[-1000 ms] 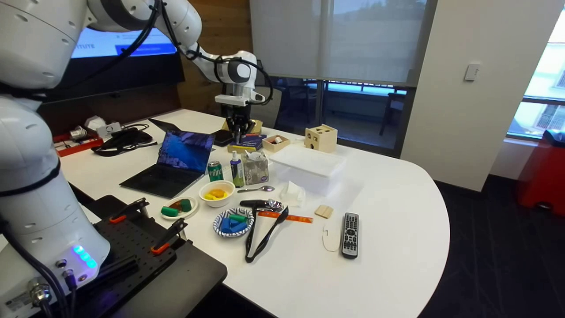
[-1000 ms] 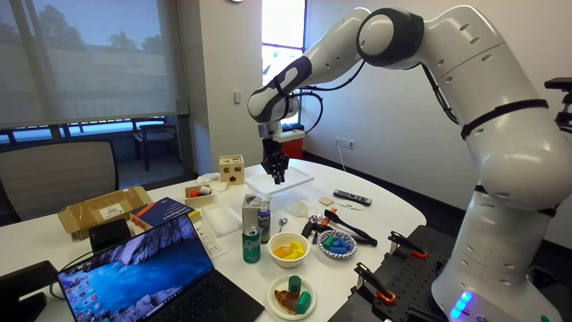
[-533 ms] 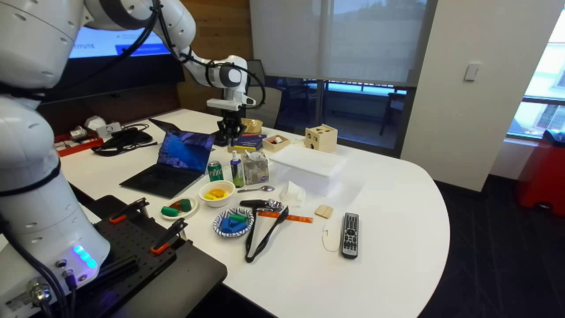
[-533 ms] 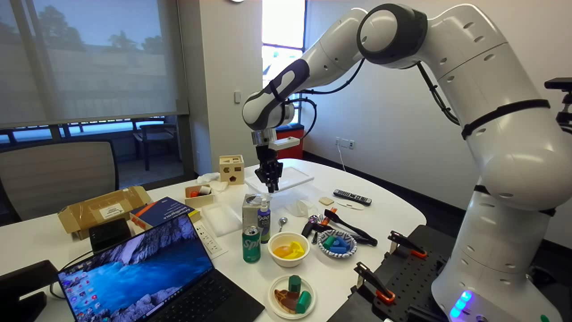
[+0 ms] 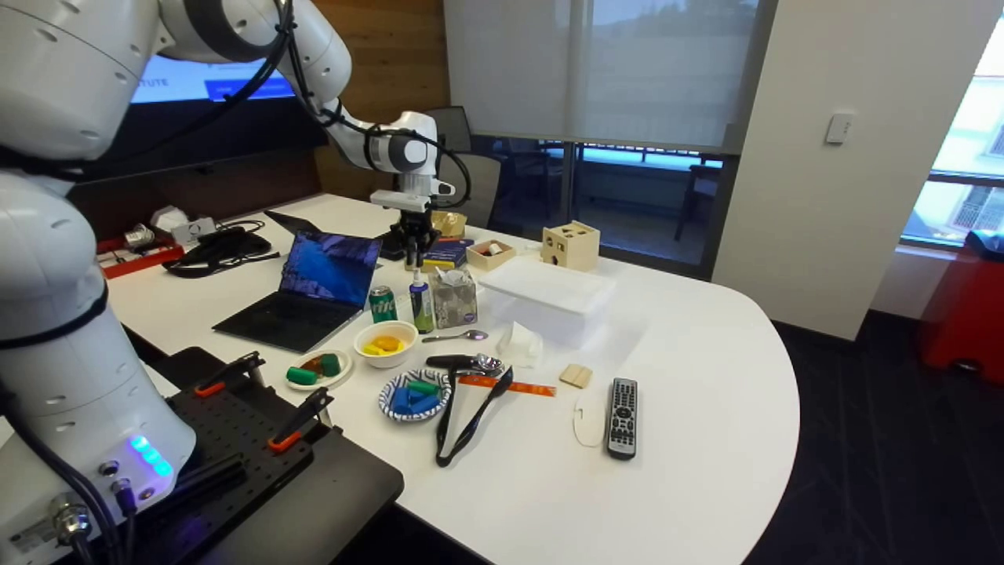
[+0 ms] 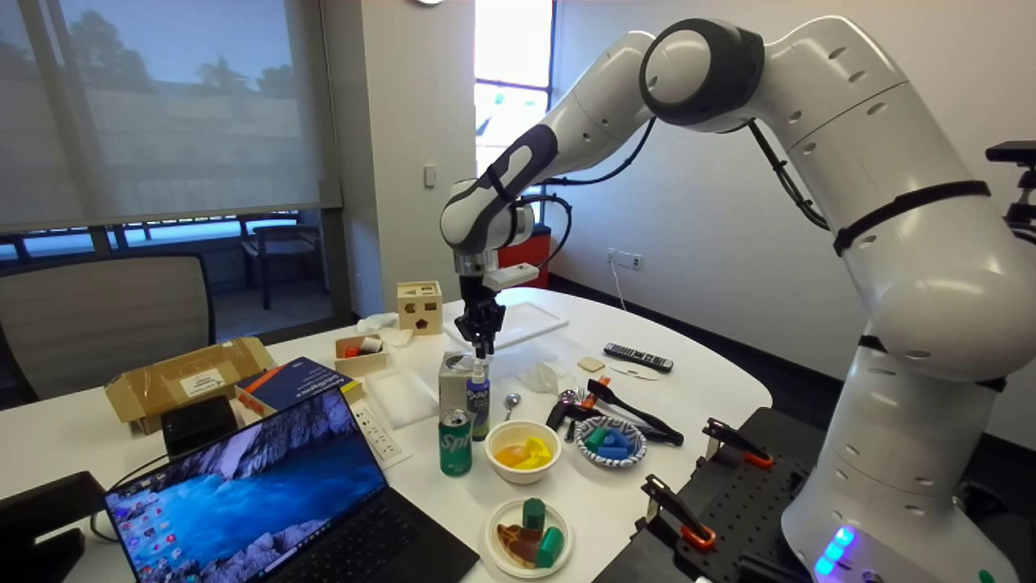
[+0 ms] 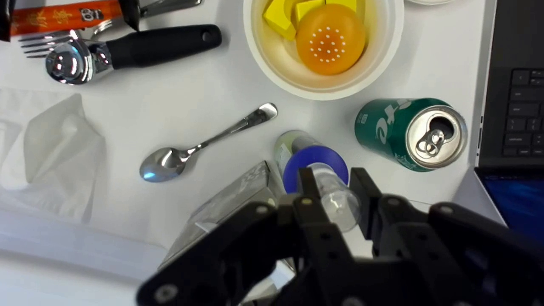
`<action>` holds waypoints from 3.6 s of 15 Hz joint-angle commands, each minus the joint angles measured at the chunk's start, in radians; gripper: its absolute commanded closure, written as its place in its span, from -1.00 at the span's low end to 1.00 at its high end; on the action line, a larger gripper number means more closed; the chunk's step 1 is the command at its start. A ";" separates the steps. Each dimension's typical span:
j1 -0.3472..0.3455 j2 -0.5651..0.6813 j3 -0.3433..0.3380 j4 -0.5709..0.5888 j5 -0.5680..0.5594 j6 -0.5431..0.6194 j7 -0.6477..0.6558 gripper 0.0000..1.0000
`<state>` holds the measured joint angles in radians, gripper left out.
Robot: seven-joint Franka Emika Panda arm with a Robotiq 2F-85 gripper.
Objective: Place the cap on the blue spray bottle
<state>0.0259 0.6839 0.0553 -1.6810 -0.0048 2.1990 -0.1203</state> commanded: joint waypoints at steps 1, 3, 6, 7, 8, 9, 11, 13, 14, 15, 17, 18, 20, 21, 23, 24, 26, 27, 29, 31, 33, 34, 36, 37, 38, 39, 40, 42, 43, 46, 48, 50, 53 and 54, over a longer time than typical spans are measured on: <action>-0.001 0.012 0.002 0.012 -0.005 0.014 -0.010 0.87; -0.001 0.022 0.007 0.022 -0.004 0.004 -0.018 0.87; 0.002 0.028 0.009 0.026 -0.007 0.001 -0.027 0.87; 0.004 0.029 0.010 0.028 -0.008 0.001 -0.026 0.87; 0.008 0.031 0.008 0.029 -0.012 0.001 -0.021 0.87; 0.011 0.032 0.008 0.031 -0.014 -0.002 -0.020 0.87; 0.017 0.034 0.007 0.034 -0.017 -0.003 -0.017 0.87; 0.023 0.036 0.005 0.037 -0.020 -0.001 -0.013 0.87; 0.025 0.037 0.003 0.040 -0.021 -0.002 -0.010 0.87; 0.027 0.038 0.002 0.042 -0.024 -0.004 -0.006 0.87; 0.030 0.037 -0.003 0.043 -0.029 0.002 0.001 0.87; 0.033 0.035 -0.006 0.043 -0.033 0.000 0.004 0.87; 0.036 0.037 -0.011 0.048 -0.042 -0.004 0.010 0.87; 0.037 0.040 -0.014 0.052 -0.047 -0.007 0.014 0.87; 0.038 0.047 -0.016 0.063 -0.055 -0.015 0.012 0.87; 0.037 0.051 -0.016 0.068 -0.056 -0.016 0.011 0.87; 0.037 0.060 -0.014 0.079 -0.056 -0.024 0.006 0.87; 0.037 0.065 -0.013 0.084 -0.057 -0.028 0.004 0.87; 0.038 0.074 -0.015 0.094 -0.059 -0.032 0.005 0.87; 0.039 0.084 -0.017 0.106 -0.062 -0.038 0.006 0.87; 0.040 0.094 -0.018 0.116 -0.065 -0.045 0.007 0.87; 0.042 0.099 -0.021 0.122 -0.071 -0.051 0.010 0.87; 0.041 0.109 -0.020 0.133 -0.080 -0.063 0.006 0.87; 0.041 0.115 -0.019 0.140 -0.083 -0.072 0.004 0.87; 0.041 0.119 -0.017 0.146 -0.085 -0.080 0.000 0.87; 0.040 0.125 -0.015 0.152 -0.086 -0.086 -0.002 0.87; 0.041 0.130 -0.014 0.159 -0.086 -0.094 -0.003 0.87; 0.043 0.140 -0.012 0.175 -0.086 -0.115 -0.006 0.87; 0.045 0.145 -0.011 0.182 -0.086 -0.123 -0.008 0.87; 0.049 0.163 -0.011 0.206 -0.086 -0.146 -0.012 0.87; 0.052 0.168 -0.016 0.214 -0.091 -0.142 -0.003 0.87; 0.051 0.169 -0.017 0.215 -0.092 -0.121 -0.001 0.87; 0.052 0.173 -0.019 0.217 -0.096 -0.114 -0.001 0.87; 0.054 0.173 -0.021 0.217 -0.099 -0.112 0.000 0.87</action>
<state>0.0664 0.8272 0.0508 -1.4916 -0.0749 2.0798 -0.1314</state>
